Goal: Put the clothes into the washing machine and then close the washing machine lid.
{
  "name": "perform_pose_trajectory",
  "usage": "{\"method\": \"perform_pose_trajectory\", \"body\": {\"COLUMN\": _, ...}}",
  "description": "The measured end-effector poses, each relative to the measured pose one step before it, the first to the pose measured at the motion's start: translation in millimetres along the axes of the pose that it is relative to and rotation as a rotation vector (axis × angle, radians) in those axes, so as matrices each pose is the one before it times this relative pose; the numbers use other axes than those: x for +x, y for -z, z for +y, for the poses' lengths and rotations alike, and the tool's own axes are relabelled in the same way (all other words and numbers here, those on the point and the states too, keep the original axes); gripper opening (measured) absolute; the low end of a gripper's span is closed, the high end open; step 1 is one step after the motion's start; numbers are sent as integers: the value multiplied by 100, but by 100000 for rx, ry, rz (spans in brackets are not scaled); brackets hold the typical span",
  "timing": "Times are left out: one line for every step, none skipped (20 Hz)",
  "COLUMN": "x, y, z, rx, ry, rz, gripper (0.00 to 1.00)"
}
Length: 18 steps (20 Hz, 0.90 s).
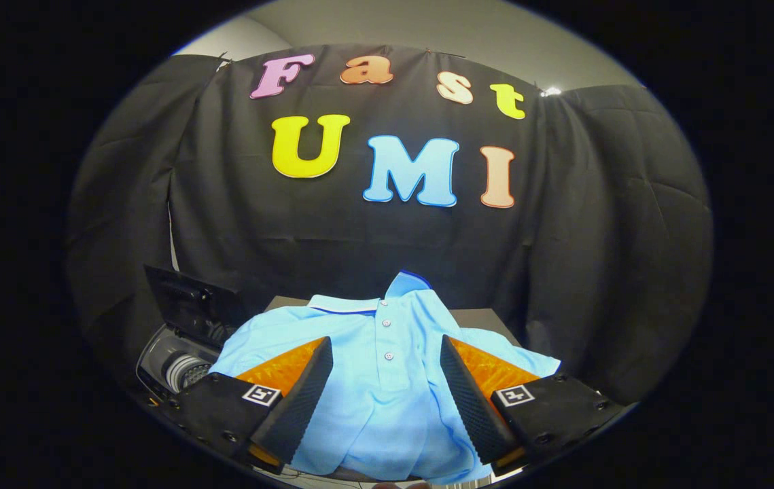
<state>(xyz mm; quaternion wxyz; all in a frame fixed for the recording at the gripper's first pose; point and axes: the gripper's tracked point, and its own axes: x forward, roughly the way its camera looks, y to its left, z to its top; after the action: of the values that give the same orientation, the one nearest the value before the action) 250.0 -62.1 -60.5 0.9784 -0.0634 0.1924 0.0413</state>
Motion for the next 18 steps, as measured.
{"method": "perform_pose_trajectory", "body": {"x": 664, "y": 443, "z": 107, "rx": 157, "ry": -506, "rz": 1951, "gripper": 99}}
{"method": "perform_pose_trajectory", "body": {"x": 953, "y": 570, "z": -89, "rx": 1044, "ry": -332, "rz": 2584, "gripper": 99}}
{"method": "perform_pose_trajectory", "body": {"x": 577, "y": 244, "z": -51, "rx": 1236, "ry": -311, "rz": 2468, "gripper": 99}}
{"method": "perform_pose_trajectory", "body": {"x": 545, "y": 373, "z": -80, "rx": 1913, "ry": -486, "rz": 2306, "gripper": 99}}
{"method": "perform_pose_trajectory", "body": {"x": 539, "y": 442, "z": -171, "rx": 1995, "ry": 49, "rz": 2674, "gripper": 99}}
{"method": "perform_pose_trajectory", "body": {"x": 317, "y": 724, "z": -187, "rx": 1423, "ry": -351, "rz": 2966, "gripper": 99}}
{"method": "perform_pose_trajectory", "body": {"x": 393, "y": 621, "z": -351, "rx": 1162, "ry": 64, "rz": 3313, "gripper": 99}}
{"method": "perform_pose_trajectory", "body": {"x": 307, "y": 697, "z": -409, "rx": 1156, "ry": 405, "rz": 3293, "gripper": 99}}
{"method": "perform_pose_trajectory", "body": {"x": 363, "y": 301, "z": -162, "rx": 1015, "ry": 72, "rz": 1851, "gripper": 99}}
{"method": "perform_pose_trajectory", "body": {"x": 292, "y": 405, "z": -184, "rx": 305, "ry": -273, "rz": 1927, "gripper": 99}}
{"method": "perform_pose_trajectory", "body": {"x": 232, "y": 199, "z": -44, "rx": -851, "ry": -279, "rz": 888, "gripper": 99}}
{"method": "perform_pose_trajectory", "body": {"x": 82, "y": -79, "z": 99, "rx": -1439, "ry": -475, "rz": -53, "gripper": 99}}
{"method": "perform_pose_trajectory", "body": {"x": 61, "y": 24, "z": 82, "rx": -1049, "ry": -345, "rz": 767, "gripper": 99}}
{"method": "perform_pose_trajectory", "body": {"x": -164, "y": 222, "z": 19, "rx": -609, "ry": -592, "rz": 1431, "gripper": 99}}
{"method": "perform_pose_trajectory", "body": {"x": -49, "y": 99, "z": -61, "rx": -230, "ry": -671, "rz": 1492, "gripper": 99}}
{"method": "perform_pose_trajectory", "body": {"x": 81, "y": 53, "z": 127, "rx": 69, "ry": -607, "rz": 1298, "gripper": 99}}
{"method": "perform_pose_trajectory", "body": {"x": 7, "y": -24, "z": 62, "rx": -234, "ry": -541, "rz": 1049, "gripper": 99}}
{"method": "perform_pose_trajectory", "body": {"x": 98, "y": -90, "z": 143, "rx": -747, "ry": -427, "rz": 484, "gripper": 99}}
